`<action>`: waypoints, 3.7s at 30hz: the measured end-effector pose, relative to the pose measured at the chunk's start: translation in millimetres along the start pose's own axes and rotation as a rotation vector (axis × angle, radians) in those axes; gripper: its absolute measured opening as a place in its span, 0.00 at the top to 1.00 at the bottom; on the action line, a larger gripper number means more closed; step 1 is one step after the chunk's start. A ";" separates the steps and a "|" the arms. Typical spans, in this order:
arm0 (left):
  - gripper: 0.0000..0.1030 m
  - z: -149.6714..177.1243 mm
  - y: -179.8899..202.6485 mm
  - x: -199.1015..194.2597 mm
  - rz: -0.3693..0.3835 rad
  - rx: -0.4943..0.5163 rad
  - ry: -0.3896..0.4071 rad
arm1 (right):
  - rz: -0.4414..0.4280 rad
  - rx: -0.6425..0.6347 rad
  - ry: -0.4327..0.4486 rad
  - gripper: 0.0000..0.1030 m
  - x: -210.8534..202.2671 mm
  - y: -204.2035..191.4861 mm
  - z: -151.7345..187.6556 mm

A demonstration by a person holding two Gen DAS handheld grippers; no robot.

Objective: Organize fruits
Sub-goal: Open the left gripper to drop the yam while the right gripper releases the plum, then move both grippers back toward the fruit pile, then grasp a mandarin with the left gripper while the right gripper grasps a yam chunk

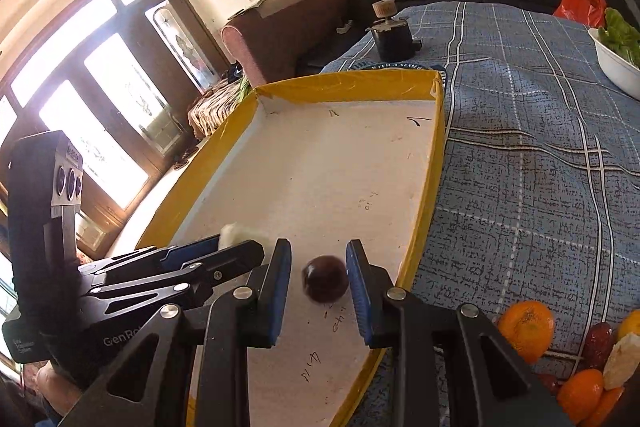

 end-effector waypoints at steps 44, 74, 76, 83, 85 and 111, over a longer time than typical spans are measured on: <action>0.45 52.9 149.7 -15.0 0.217 0.293 -0.035 | 0.158 0.217 0.219 0.51 -180.1 158.9 66.3; 0.46 73.2 223.6 42.5 0.240 0.474 -0.128 | 0.381 0.159 0.044 0.63 -140.0 185.4 93.8; 0.46 66.0 222.1 47.0 0.240 0.459 -0.117 | 0.381 0.159 0.042 0.63 -139.9 185.8 93.6; 0.46 59.2 225.4 57.7 0.352 0.423 -0.140 | 0.363 0.180 0.041 0.63 -142.3 188.6 93.6; 0.46 67.5 231.3 50.7 0.352 0.472 -0.141 | 0.354 0.188 0.040 0.63 -142.5 189.9 93.3; 0.43 116.9 250.5 29.6 0.439 0.671 -0.232 | 0.322 0.230 0.043 0.64 -143.8 194.7 94.6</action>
Point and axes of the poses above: each gripper's, at about its wrist camera, not at the fingertips, and x roughly the way its jaws point, y to its right, z to its underside, the point moved 3 cm from there along x, roughly the way its jaws point, and after that the axes turned 9 degrees about z, right-handed, at the moved point
